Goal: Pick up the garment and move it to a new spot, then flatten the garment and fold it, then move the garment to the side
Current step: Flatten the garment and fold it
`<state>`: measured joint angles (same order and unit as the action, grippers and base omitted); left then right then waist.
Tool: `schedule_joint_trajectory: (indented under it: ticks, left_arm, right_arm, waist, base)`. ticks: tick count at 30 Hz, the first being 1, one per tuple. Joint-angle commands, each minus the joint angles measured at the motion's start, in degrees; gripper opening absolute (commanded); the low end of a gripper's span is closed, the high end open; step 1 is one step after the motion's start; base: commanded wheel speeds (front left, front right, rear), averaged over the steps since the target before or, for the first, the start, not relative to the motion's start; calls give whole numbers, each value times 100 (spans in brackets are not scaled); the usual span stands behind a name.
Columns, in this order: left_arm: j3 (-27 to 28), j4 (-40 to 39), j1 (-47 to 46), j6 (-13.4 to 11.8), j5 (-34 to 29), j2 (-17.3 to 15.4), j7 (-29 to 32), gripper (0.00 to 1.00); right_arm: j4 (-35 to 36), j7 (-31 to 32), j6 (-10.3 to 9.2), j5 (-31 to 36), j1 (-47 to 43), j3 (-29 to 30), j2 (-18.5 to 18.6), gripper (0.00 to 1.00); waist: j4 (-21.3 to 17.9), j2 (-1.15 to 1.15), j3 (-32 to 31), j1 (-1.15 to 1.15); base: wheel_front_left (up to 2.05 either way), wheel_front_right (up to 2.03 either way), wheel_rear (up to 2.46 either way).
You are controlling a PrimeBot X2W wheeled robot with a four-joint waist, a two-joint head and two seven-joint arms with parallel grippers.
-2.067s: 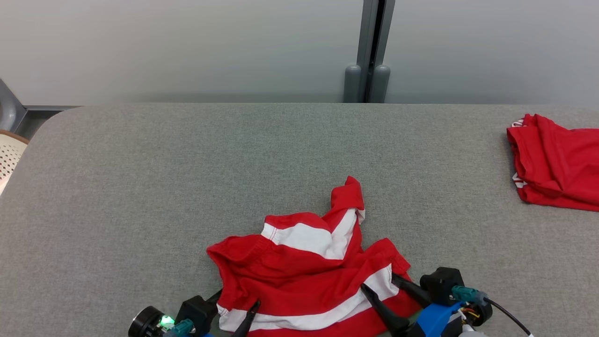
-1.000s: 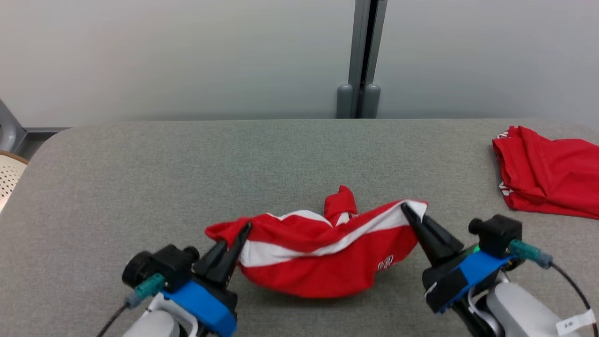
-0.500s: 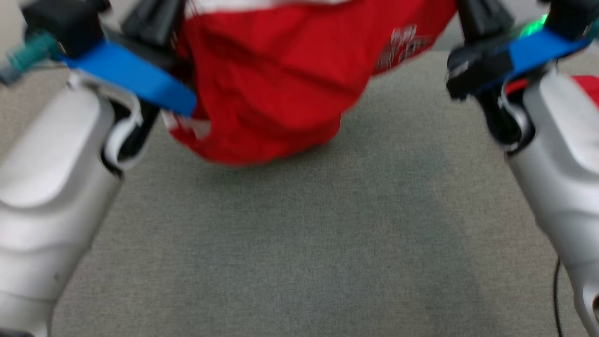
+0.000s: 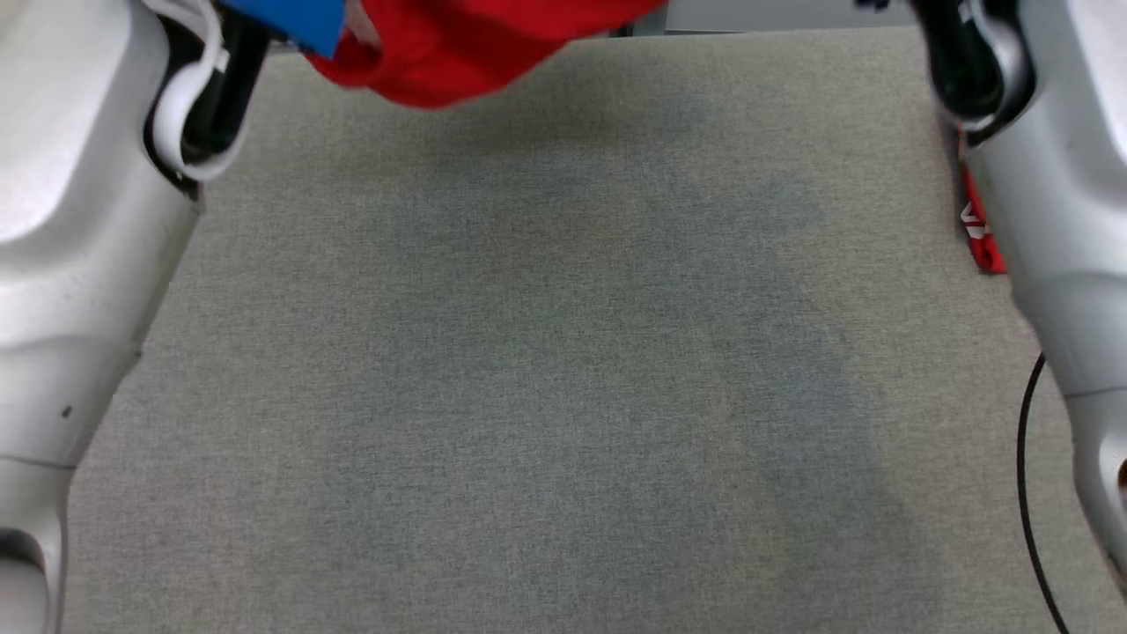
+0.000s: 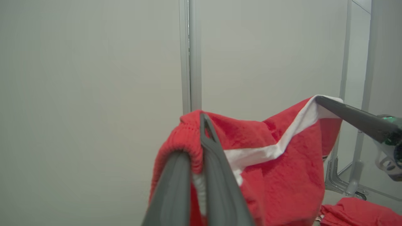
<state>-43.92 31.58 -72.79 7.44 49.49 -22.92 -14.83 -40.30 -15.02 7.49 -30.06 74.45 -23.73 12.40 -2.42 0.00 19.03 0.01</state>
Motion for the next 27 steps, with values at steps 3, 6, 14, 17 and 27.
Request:
schedule_joint_trajectory:
  ticks: [3, 6, 14, 17, 27]
  left_arm:
    - [-209, -19, 393, 5, 146, -37, -39, 0]
    - [-81, -204, 905, 5, 189, -91, -40, 0]
    - [292, -824, 2858, 5, -188, -15, -41, 0]
    - [574, -1109, 3642, 5, -388, 114, -42, 0]
    - [795, -1619, 6027, 5, -792, 228, -43, 0]
  right_arm:
    - [-69, -20, 1, -39, -415, -95, 1, 0]
    - [-57, -19, 1, -71, -855, -255, 36, 0]
    - [476, -20, 1, -194, -2549, -350, 182, 0]
    - [830, -20, 1, -141, -3298, -464, 283, 0]
    - [1756, -20, 1, -452, -5517, -507, 635, 0]
  waist:
    - [50, 0, 29, -1]
    - [89, 0, 17, -1]
    - [159, 0, -345, -1]
    - [162, 0, -579, -1]
    - [203, 0, -1454, -1]
  base:
    - [0, 0, 0]
    - [0, 0, 0]
    - [0, 0, 0]
    - [0, 0, 0]
    - [0, 0, 0]
